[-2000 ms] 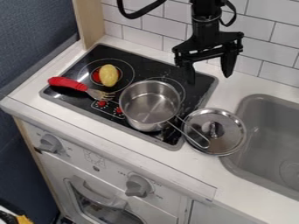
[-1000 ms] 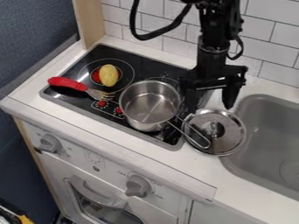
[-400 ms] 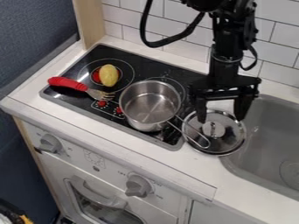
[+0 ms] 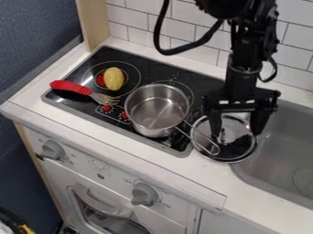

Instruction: Move the silver lid on top of the silver pot

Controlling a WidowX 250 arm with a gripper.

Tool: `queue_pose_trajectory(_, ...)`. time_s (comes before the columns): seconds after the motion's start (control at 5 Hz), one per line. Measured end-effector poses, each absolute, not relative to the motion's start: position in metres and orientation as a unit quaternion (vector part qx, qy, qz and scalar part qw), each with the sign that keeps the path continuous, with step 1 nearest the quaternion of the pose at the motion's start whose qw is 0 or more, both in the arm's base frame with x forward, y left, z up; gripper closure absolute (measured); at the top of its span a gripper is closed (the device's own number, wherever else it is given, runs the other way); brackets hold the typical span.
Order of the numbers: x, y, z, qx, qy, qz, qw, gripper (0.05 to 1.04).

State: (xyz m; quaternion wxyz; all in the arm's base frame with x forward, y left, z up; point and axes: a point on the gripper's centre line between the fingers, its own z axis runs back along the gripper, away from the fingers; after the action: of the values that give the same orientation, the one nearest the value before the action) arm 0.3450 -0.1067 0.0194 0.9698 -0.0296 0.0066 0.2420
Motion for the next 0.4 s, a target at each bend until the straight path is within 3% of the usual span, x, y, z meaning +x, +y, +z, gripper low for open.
queue_pose_trajectory(0.4, 0.3440, -0.1056, 0.0145, -0.019, 0.019, 0.247, 0.969, 0.685)
